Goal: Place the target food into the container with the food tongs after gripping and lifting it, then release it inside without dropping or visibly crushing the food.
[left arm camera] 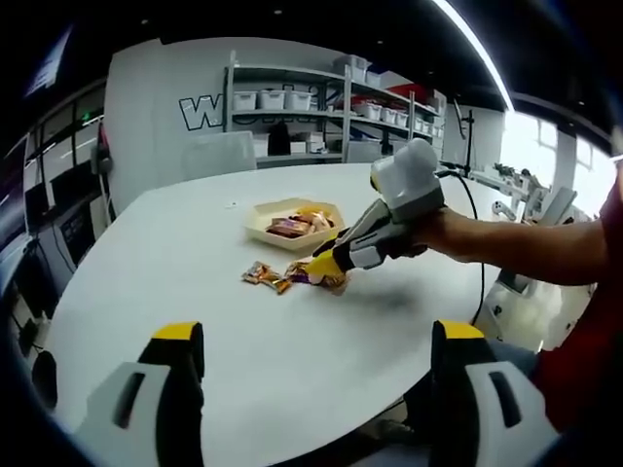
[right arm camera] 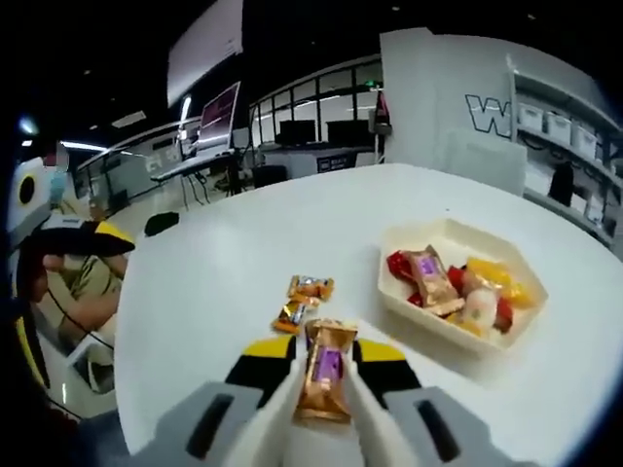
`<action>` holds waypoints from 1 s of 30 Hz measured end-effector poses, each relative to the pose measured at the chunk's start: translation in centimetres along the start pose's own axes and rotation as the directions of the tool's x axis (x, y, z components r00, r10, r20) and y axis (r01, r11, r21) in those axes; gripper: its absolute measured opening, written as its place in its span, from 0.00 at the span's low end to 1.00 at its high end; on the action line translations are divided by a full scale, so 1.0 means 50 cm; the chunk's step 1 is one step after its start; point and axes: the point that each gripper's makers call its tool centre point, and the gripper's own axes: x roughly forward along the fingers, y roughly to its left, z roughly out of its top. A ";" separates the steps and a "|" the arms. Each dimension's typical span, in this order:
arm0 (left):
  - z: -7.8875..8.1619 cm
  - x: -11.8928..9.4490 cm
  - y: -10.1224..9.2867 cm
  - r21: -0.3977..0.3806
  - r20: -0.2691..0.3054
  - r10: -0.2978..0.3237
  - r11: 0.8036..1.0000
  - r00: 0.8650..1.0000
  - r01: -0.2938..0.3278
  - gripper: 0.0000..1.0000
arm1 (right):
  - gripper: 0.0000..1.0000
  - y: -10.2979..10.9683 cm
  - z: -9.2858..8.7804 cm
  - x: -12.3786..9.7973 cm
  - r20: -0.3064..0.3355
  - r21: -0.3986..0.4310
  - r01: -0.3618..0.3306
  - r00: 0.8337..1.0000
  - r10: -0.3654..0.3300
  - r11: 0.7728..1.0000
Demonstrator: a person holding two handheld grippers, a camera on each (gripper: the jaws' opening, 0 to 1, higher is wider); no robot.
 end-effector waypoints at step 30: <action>0.008 0.006 -0.006 -0.013 0.023 -0.005 1.000 1.000 0.005 0.95 | 0.18 -0.030 0.034 -0.084 0.082 0.092 0.016 0.996 -0.024 0.996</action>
